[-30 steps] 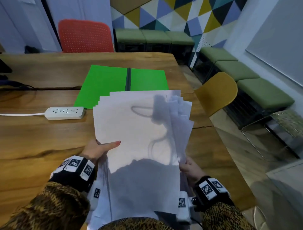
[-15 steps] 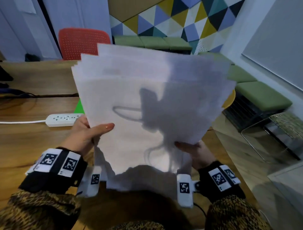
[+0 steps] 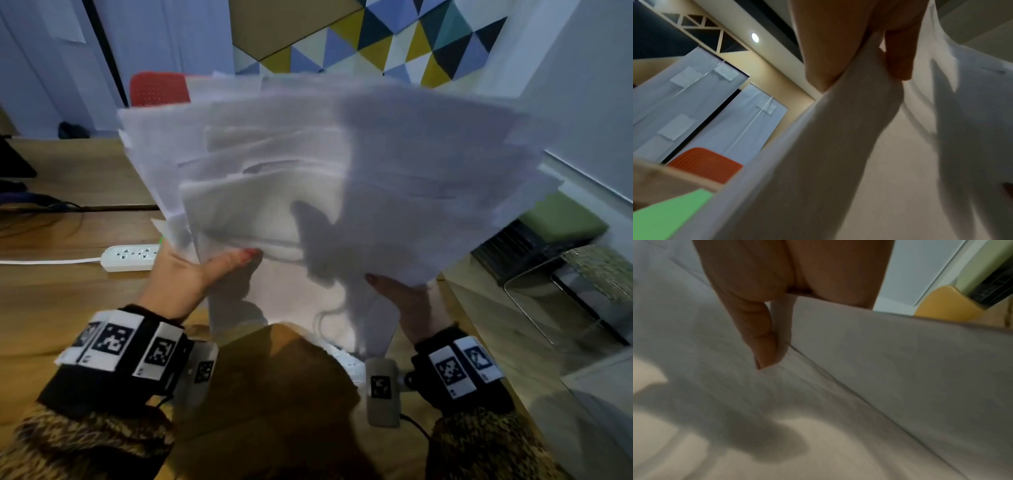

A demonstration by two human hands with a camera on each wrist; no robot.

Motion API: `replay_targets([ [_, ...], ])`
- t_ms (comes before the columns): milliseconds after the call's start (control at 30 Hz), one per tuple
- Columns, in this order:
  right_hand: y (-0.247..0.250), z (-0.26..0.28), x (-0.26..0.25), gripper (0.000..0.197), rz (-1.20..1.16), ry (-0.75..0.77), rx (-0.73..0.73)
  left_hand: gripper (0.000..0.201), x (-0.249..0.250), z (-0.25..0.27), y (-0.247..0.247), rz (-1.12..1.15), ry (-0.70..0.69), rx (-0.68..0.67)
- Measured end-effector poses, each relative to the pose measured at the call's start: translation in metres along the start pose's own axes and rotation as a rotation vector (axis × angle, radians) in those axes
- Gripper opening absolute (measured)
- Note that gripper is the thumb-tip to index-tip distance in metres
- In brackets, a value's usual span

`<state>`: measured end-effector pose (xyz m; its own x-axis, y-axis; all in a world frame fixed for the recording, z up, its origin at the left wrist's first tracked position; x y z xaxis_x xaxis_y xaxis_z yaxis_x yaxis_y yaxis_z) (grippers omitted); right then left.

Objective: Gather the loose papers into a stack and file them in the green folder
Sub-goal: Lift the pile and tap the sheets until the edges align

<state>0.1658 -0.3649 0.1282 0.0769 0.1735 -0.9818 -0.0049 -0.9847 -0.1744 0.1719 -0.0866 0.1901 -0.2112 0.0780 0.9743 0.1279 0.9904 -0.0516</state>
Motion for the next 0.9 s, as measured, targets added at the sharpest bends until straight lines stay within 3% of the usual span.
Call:
replay_targets([
  [133,0.006,-0.003,0.007,0.069,-0.114,-0.036,-0.026,0.032,0.014,0.003,-0.005,-0.006,-0.058,-0.085],
  [167,0.006,-0.004,0.009,0.064,-0.094,-0.037,-0.046,0.032,0.009,0.005,-0.006,-0.024,-0.051,-0.103],
  [200,0.001,-0.003,0.008,0.047,-0.043,-0.048,-0.078,0.033,0.0,0.008,-0.006,-0.031,-0.029,-0.124],
  [233,-0.002,-0.001,0.008,0.025,0.0,-0.059,-0.117,0.042,-0.011,0.011,-0.006,-0.037,0.01,-0.14],
  [267,-0.003,0.001,0.005,0.02,0.027,-0.041,-0.11,0.059,-0.02,0.013,-0.007,-0.05,0.057,-0.15],
  [300,-0.002,0.0,0.003,0.028,0.054,0.018,-0.105,0.071,-0.027,0.014,-0.009,-0.046,0.096,-0.142],
  [333,0.001,-0.001,-0.002,0.033,0.07,0.08,-0.072,0.071,-0.029,0.014,-0.011,-0.035,0.104,-0.124],
  [400,-0.002,-0.002,-0.017,0.039,0.113,0.156,-0.054,0.044,-0.016,0.01,-0.015,-0.045,0.035,-0.096],
  [467,-0.006,-0.002,-0.025,0.044,0.133,0.198,-0.055,0.035,-0.004,0.005,-0.008,-0.057,-0.045,-0.023],
  [567,0.001,0.0,-0.017,0.036,0.11,0.166,-0.026,0.057,-0.01,0.003,0.009,-0.043,-0.059,0.019],
  [600,0.0,0.001,-0.012,0.038,0.122,0.139,-0.016,0.056,-0.016,0.005,0.008,-0.039,-0.031,0.005],
  [667,-0.005,0.001,-0.007,0.042,0.147,0.125,-0.032,0.035,-0.021,0.009,0.001,-0.051,-0.013,-0.001],
  [767,-0.013,0.003,-0.023,0.045,0.202,0.188,-0.052,0.042,-0.011,0.01,-0.004,-0.061,-0.099,0.066],
  [833,-0.013,0.007,-0.041,0.035,0.24,0.247,-0.055,0.042,0.001,0.007,0.004,-0.044,-0.153,0.08],
  [900,-0.01,0.011,-0.056,0.032,0.169,0.292,-0.051,0.067,0.009,0.004,0.007,-0.056,-0.167,0.029],
])
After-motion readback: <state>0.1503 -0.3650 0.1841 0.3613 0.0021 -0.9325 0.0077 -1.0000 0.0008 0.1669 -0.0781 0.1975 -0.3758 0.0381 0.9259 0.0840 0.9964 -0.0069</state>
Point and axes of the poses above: each hand's wrist, its own z-axis away from the middle knuckle, its own y-axis out of the back of the hand, x = y × z, the point moved 9 cm from there along -z, towards the middle knuckle, and after that the axes turned 7 degrees about -x, right-handed, at the moved point
